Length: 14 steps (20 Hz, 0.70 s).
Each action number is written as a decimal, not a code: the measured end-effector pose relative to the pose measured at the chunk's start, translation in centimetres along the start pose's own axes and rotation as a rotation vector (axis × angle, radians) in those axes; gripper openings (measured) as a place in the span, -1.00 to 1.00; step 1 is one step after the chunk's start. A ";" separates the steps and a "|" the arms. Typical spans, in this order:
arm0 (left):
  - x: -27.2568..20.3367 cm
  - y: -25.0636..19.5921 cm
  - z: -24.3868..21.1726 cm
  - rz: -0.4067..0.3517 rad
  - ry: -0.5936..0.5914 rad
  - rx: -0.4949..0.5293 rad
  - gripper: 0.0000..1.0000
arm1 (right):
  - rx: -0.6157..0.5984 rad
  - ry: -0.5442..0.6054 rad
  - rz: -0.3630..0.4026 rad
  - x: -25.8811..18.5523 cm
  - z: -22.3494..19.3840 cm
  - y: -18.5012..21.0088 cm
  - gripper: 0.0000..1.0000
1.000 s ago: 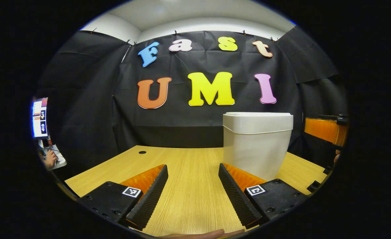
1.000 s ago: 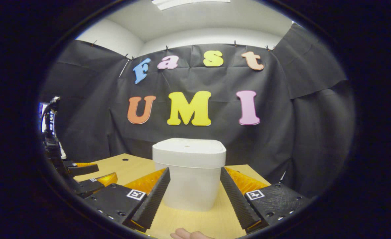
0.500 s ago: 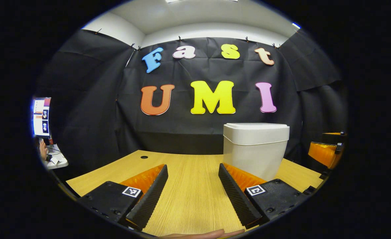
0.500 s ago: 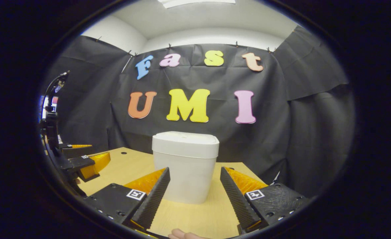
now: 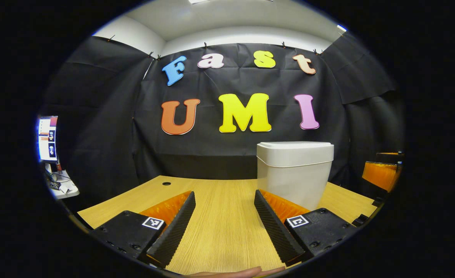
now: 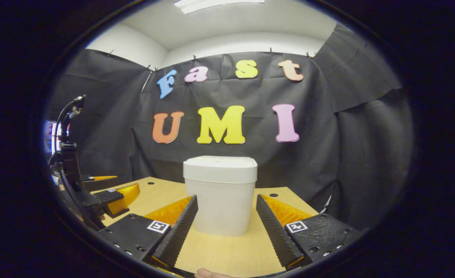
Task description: Press the lid of the desktop garbage bin to open it, pick up the crumpled paper on the desktop and throw it into the bin, then pick up the pop can on the desktop and drop it into the bin, and finally close the garbage bin lid.
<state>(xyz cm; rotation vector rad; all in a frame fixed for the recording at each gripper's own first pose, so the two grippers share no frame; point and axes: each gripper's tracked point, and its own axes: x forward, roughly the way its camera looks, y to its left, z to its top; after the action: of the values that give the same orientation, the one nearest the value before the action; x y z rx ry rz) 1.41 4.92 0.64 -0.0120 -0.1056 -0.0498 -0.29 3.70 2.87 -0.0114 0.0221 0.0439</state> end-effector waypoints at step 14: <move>0.0 -0.1 0.3 0.004 -0.031 0.004 0.98 | -0.027 0.017 0.004 0.0 -0.9 -0.1 0.87</move>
<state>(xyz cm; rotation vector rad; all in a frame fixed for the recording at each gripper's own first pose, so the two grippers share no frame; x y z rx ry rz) 1.37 4.85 0.98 -0.0090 -0.1365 -0.0458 -0.33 3.58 1.94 -0.0390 0.0387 0.0482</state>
